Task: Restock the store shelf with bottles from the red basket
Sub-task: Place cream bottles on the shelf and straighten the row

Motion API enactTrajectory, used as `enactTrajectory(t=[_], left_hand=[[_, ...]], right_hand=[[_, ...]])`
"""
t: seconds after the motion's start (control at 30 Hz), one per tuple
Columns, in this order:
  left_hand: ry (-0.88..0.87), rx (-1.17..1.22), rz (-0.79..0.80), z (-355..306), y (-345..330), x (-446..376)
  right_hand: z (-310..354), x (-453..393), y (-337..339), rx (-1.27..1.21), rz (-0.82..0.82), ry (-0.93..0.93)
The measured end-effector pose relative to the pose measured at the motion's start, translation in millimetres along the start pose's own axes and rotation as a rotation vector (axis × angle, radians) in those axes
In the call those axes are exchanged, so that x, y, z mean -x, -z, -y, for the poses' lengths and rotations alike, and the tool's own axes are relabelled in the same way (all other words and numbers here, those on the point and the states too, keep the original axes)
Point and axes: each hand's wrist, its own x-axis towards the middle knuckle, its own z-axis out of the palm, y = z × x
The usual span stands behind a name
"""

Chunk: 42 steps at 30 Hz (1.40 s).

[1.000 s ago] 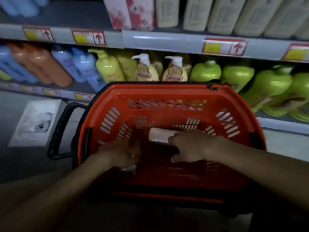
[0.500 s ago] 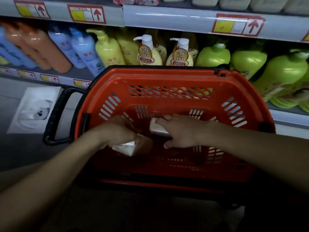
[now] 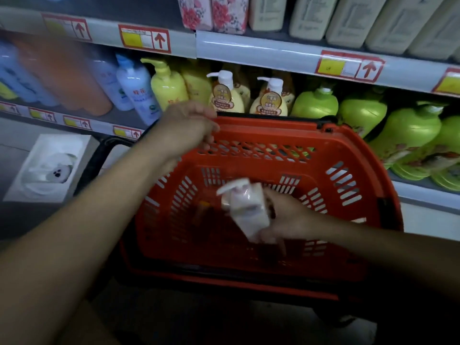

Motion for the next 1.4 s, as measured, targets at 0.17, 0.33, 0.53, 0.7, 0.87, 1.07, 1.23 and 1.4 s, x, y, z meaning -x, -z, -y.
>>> enactTrajectory(t=[0.17,0.33,0.53,0.7,0.87,1.07,1.23,1.4], left_hand=[[0.252,0.029,0.14,52.3,-38.5,20.1],[0.192,0.038,0.389,60.8,-55.8,33.8],[-0.032,0.098,0.347,42.3,-59.7,39.1],[-0.204,0.219,0.236,-21.6,-63.9,62.6],[-0.473,0.191,0.231,-111.1,-69.5,83.8],[-0.735,0.228,0.326,-232.3,-132.7,101.6],[-0.889,0.261,0.281,-318.4,-209.4,121.8],[-0.995,0.255,0.188,-383.2,-279.6,138.4]], right_hand=[[6.6,4.6,35.1,-0.332,-0.191,-0.094],[29.2,1.0,55.4,-0.587,-0.211,-0.017],[56.5,7.2,83.9,-0.669,-0.394,0.048],[102.6,52.1,118.4,-0.685,-0.502,0.216],[139.4,133.3,163.0,-0.59,-0.587,0.471],[170.2,234.3,237.2,-0.488,-0.981,0.625],[166.2,310.8,303.0,-0.253,-1.143,0.655],[145.6,372.8,368.0,-0.049,-1.146,0.682]])
